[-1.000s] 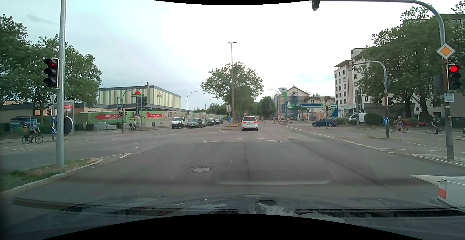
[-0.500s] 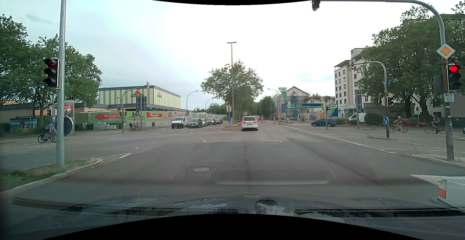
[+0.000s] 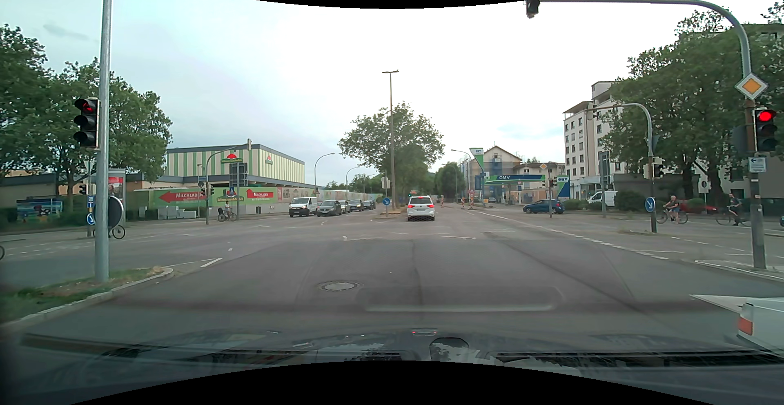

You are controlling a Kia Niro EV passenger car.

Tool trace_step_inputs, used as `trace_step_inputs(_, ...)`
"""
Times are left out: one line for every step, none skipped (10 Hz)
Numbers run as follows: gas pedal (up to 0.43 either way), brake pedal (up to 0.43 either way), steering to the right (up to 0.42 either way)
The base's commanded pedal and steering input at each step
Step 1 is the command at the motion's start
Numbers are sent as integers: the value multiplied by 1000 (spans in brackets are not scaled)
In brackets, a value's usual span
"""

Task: Follow the waypoints while adhering to traffic rules and regulations

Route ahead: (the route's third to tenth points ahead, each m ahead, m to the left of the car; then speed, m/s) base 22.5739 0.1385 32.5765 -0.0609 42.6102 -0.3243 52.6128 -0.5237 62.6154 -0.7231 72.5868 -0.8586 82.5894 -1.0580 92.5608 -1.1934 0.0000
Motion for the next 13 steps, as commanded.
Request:
trace_step_inputs(0,262,2)
trace_step_inputs(0,262,2)
trace_step_inputs(0,262,2)
trace_step_inputs(0,262,2)
trace_step_inputs(0,262,2)
trace_step_inputs(0,262,2)
trace_step_inputs(0,262,2)
trace_step_inputs(0,262,2)
trace_step_inputs(0,262,2)
trace_step_inputs(0,262,2)
trace_step_inputs(0,262,2)
trace_step_inputs(0,262,2)
trace_step_inputs(0,262,2)
